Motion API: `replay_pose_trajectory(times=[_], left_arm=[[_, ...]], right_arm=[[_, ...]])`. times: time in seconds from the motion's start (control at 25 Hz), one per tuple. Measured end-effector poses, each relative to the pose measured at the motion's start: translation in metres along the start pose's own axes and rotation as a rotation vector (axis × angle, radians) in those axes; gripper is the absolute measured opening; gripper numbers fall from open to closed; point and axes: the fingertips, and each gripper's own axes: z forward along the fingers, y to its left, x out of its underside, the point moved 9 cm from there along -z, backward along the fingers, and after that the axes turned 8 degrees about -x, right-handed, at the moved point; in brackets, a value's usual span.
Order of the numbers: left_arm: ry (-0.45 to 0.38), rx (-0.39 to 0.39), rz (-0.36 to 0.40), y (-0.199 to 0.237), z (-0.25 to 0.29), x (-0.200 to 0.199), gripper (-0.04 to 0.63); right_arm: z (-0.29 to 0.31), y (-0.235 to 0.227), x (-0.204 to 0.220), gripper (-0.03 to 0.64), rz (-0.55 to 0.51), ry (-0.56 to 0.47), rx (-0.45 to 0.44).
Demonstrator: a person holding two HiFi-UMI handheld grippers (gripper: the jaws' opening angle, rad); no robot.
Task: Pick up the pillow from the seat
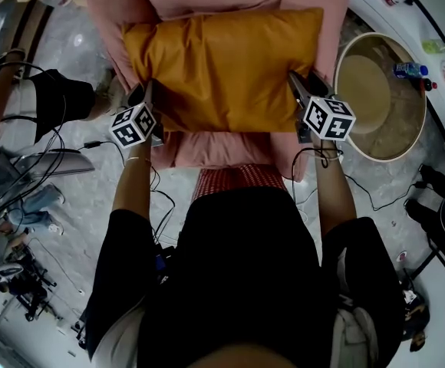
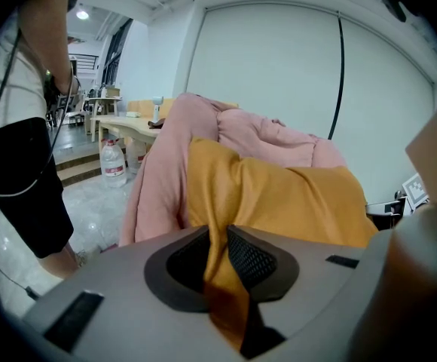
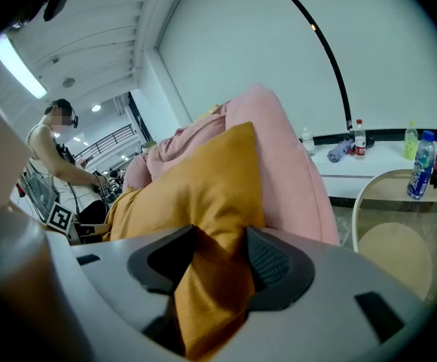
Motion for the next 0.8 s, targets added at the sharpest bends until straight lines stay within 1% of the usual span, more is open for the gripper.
replay_pose_trajectory(times=[0.12, 0.28, 0.48, 0.56, 0.68, 0.8], left_arm=[[-0.002, 0.008, -0.007, 0.001, -0.001, 0.0, 0.078], [0.001, 0.02, 0.0, 0.003, -0.001, -0.001, 0.077], [0.0, 0.027, 0.008, -0.001, -0.004, -0.002, 0.075], [-0.001, 0.029, -0.002, -0.001, -0.005, -0.002, 0.074], [0.001, 0.037, -0.04, 0.001, -0.006, -0.003, 0.072], [0.003, 0.05, -0.035, 0.002, -0.011, -0.004, 0.069]], right_arm=[[0.001, 0.005, 0.0, 0.194, -0.002, 0.003, 0.003], [0.002, 0.009, 0.001, 0.148, 0.007, -0.003, 0.013], [-0.002, 0.011, -0.001, 0.12, 0.019, -0.008, 0.023], [-0.003, 0.012, -0.002, 0.108, 0.019, -0.008, 0.025], [-0.006, 0.014, -0.001, 0.1, 0.048, -0.028, 0.016], [-0.012, 0.019, -0.001, 0.094, 0.042, -0.035, 0.022]])
